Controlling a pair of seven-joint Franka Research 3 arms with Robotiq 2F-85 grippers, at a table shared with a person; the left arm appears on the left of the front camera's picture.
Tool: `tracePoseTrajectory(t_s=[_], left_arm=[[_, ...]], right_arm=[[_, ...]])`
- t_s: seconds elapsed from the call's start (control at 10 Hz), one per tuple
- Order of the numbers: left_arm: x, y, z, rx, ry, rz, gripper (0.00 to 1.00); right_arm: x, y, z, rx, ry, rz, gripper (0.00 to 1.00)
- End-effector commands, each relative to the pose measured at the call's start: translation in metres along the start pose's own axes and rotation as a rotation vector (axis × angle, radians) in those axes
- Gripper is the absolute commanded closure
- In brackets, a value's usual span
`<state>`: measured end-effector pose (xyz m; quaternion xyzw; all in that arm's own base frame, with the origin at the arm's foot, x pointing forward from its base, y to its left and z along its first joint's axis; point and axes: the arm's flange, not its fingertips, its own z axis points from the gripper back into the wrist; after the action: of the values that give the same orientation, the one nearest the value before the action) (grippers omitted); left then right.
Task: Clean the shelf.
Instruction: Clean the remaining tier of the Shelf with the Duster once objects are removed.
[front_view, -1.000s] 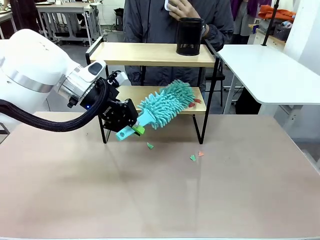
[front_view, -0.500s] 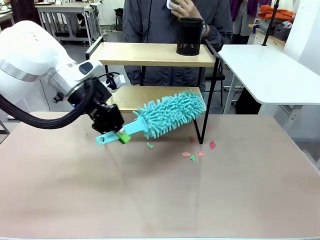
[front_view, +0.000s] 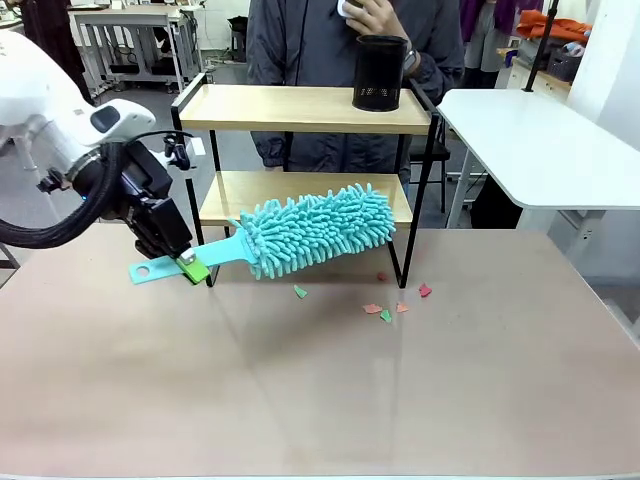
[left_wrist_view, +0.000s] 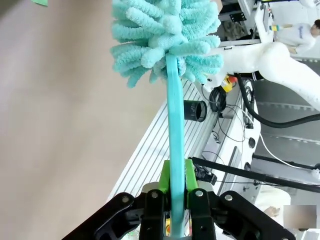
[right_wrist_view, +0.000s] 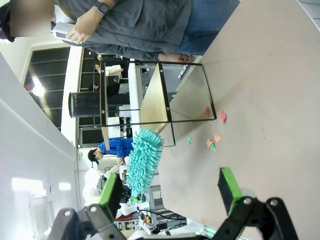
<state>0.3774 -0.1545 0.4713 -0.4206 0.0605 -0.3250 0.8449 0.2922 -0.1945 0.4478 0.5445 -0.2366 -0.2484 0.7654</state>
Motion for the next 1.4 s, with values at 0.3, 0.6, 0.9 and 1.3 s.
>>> tracePoseTrajectory(t_s=[0.3, 0.6, 0.9, 1.3], left_arm=[[-0.088, -0.005, 0.047, -0.125, 0.217, -0.129, 0.88], [-0.178, -0.006, 0.106, -0.192, 0.028, -0.199, 0.88], [-0.264, 0.023, 0.156, -0.265, -0.486, -0.152, 0.88], [-0.293, 0.119, 0.181, -0.597, -0.844, 0.202, 0.88]], right_arm=[[0.002, 0.0, -0.002, 0.031, -0.014, 0.023, 0.0], [0.002, 0.0, -0.002, 0.031, -0.014, 0.023, 0.0], [0.002, 0.0, -0.002, 0.031, -0.014, 0.023, 0.0], [0.002, 0.0, -0.002, 0.031, -0.014, 0.023, 0.0]])
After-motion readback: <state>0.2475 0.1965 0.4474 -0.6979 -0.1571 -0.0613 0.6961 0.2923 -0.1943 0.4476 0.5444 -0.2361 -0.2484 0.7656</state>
